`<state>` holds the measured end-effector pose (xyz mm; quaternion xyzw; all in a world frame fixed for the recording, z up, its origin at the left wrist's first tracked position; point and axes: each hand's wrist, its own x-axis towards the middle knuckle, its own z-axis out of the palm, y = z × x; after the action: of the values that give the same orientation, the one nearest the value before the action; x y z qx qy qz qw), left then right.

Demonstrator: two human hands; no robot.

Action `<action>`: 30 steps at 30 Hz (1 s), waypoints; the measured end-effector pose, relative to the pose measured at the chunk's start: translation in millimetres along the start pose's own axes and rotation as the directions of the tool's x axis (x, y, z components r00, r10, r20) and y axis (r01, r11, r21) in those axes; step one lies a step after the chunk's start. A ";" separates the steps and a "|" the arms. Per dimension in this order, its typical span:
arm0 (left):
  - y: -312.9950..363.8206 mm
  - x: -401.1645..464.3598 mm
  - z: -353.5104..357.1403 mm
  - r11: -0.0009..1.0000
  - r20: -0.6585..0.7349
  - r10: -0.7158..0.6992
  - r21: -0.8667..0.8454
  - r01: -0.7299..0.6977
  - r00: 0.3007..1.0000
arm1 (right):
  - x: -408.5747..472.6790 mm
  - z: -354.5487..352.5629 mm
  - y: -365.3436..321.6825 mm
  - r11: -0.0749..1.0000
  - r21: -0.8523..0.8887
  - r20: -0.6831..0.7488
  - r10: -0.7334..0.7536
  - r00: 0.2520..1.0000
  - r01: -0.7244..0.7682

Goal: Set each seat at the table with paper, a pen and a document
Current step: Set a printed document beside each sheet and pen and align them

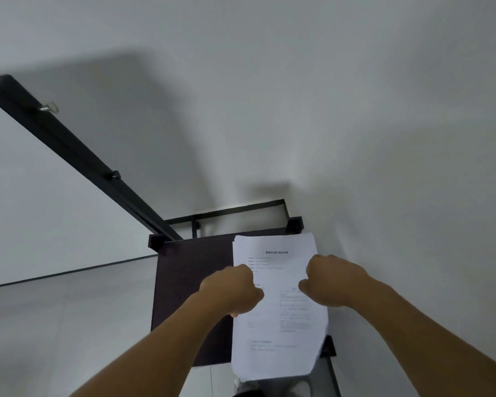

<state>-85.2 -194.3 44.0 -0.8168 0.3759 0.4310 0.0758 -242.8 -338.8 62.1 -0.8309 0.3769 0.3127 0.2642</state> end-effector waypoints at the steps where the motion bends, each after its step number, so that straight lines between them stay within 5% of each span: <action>1: -2.5 8.0 2.6 1.000 -0.011 -0.011 -0.022 0.011 1.000 | 5.4 2.9 3.8 0.999 0.034 -0.008 0.010 1.000 -0.010; 6: -15.1 34.5 21.9 0.959 -0.088 -0.119 -0.268 0.091 0.989 | 26.8 19.2 24.4 0.978 0.192 -0.015 0.091 0.996 -0.086; 13: -25.2 41.4 43.4 0.776 -0.138 -0.301 -0.610 0.159 0.944 | 50.9 39.6 36.9 0.918 0.339 -0.042 0.232 0.972 -0.204; 17: -27.7 52.1 49.5 0.660 -0.117 -0.394 -0.726 0.192 0.912 | 61.3 47.2 32.8 0.841 0.462 -0.025 0.329 0.944 -0.281; 21: -25.4 58.7 52.3 0.567 -0.065 -0.433 -0.795 0.215 0.899 | 66.8 53.8 24.1 0.657 0.625 0.179 0.404 0.897 -0.421; 24: -22.8 59.0 56.7 0.515 0.001 -0.404 -0.826 0.228 0.915 | 67.2 63.6 23.2 0.696 0.615 0.142 0.364 0.920 -0.371; 30: -18.1 62.2 73.3 0.638 -0.005 -0.355 -0.732 0.238 0.935 | 63.6 75.2 13.7 0.652 0.699 0.031 0.384 0.923 -0.294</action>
<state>-98.8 -182.8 -52.2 -0.8604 0.0415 0.4630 -0.2090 -244.7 -325.2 -36.4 -0.6032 0.6295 0.1427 0.4686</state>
